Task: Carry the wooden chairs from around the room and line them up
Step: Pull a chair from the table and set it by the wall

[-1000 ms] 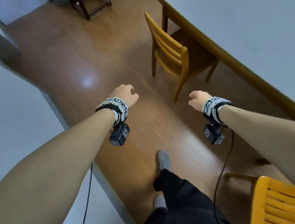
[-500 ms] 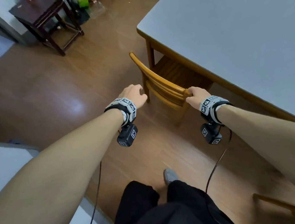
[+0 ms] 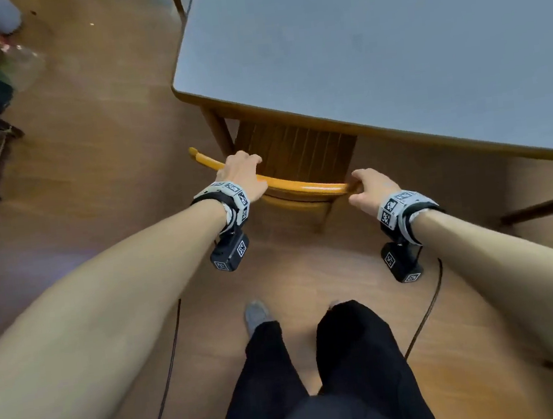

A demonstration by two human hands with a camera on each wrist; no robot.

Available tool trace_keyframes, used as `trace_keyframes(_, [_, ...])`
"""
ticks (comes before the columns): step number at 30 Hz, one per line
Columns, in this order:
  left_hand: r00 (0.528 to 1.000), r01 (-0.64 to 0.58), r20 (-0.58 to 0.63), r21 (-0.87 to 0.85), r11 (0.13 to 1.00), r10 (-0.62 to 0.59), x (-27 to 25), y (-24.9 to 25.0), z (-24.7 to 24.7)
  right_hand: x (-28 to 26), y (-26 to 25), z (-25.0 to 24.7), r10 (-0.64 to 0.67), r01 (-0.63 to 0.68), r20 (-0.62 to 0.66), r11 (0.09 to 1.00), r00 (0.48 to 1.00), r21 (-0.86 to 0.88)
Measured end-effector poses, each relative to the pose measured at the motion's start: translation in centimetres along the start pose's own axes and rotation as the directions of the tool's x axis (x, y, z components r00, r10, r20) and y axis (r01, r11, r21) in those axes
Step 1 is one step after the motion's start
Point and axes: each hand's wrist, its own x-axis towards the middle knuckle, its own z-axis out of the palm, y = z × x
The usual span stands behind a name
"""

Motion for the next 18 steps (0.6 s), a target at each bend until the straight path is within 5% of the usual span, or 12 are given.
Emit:
trace_keyframes(11, [0.983, -0.016, 0.185, 0.143, 0.990, -0.010, 7.3, -6.8, 1.0, 5.7, -5.5, 3.9, 0.067, -0.054, 0.138, 0.994, 0.988, -0.099])
trace_keyframes(18, [0.943, -0.259, 0.281, 0.275, 0.926, 0.180, 9.6, -8.6, 1.3, 4.6, -6.5, 4.2, 0.182, -0.183, 0.068, 0.983, 0.981, -0.003])
